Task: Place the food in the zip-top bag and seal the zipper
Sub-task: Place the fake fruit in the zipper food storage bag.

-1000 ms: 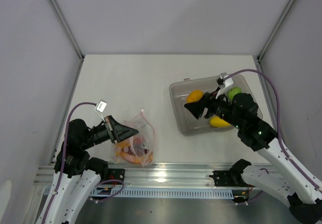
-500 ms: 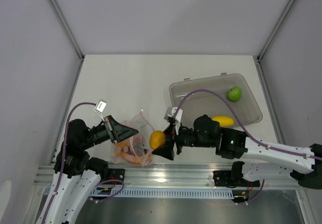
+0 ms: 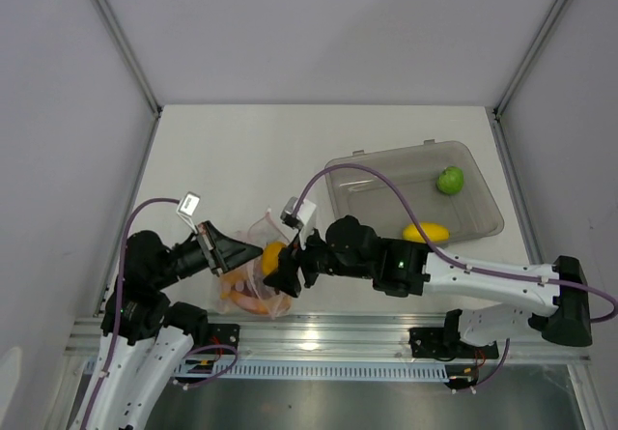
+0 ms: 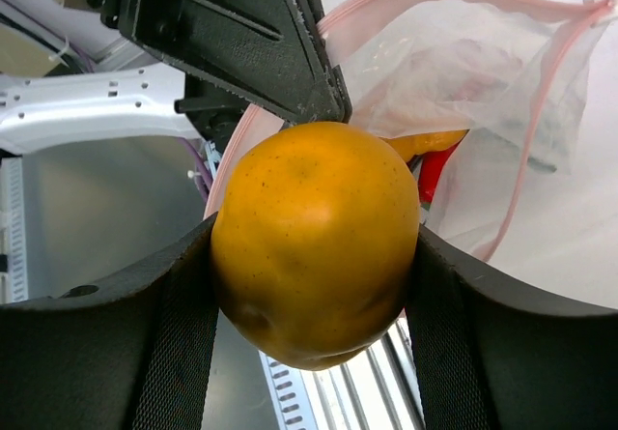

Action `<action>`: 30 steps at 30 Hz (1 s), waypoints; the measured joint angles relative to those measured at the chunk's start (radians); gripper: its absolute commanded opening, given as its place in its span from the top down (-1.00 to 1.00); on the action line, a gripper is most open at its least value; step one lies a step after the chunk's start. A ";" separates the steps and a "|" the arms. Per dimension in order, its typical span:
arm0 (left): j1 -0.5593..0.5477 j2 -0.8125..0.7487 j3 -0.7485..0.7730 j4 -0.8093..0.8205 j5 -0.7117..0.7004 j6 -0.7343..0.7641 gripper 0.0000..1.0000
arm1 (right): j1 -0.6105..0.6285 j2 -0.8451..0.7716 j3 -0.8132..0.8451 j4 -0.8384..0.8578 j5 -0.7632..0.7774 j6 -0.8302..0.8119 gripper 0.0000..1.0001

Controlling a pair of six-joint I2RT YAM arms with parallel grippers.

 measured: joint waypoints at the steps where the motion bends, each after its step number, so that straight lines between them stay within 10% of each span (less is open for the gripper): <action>1: 0.001 -0.002 0.000 -0.001 -0.009 -0.003 0.99 | -0.002 0.007 0.004 0.002 0.002 0.016 0.74; 18: 0.002 -0.026 0.010 0.018 -0.045 -0.071 0.99 | 0.008 0.140 -0.031 0.148 0.050 0.203 0.71; 30: 0.002 -0.063 0.053 -0.013 -0.026 -0.081 0.99 | 0.014 0.134 -0.043 0.130 0.179 0.212 -0.28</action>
